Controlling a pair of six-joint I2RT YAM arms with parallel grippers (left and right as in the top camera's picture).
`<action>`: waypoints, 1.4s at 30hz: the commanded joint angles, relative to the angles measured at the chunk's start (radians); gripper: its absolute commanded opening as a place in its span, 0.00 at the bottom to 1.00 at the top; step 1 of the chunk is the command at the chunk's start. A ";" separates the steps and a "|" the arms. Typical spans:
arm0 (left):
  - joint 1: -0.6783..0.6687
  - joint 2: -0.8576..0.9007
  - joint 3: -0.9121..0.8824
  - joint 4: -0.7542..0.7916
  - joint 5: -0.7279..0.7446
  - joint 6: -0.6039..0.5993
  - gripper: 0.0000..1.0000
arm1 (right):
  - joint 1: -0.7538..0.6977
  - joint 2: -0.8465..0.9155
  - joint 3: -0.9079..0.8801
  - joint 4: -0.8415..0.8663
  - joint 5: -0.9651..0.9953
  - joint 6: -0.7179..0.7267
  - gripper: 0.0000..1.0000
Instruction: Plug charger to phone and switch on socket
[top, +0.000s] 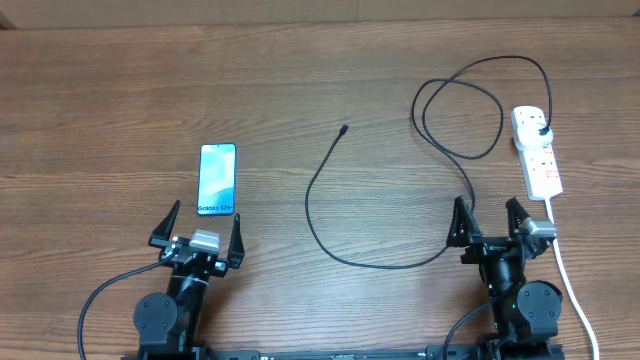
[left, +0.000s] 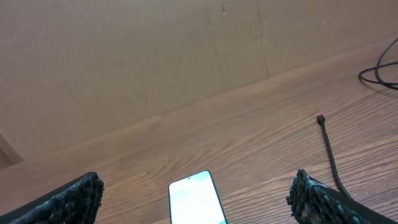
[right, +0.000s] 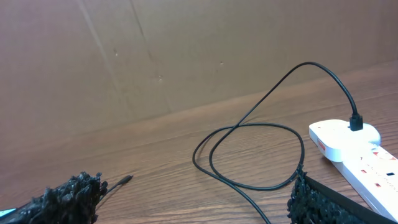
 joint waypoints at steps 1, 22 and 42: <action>0.004 -0.011 -0.005 0.020 0.001 0.004 1.00 | -0.002 -0.009 -0.011 0.001 0.010 -0.004 1.00; 0.004 -0.011 -0.005 0.134 0.001 -0.016 0.99 | -0.002 -0.009 -0.011 0.001 0.010 -0.004 1.00; 0.004 -0.011 -0.005 0.209 -0.029 -0.113 1.00 | -0.002 -0.009 -0.011 0.001 0.010 -0.004 1.00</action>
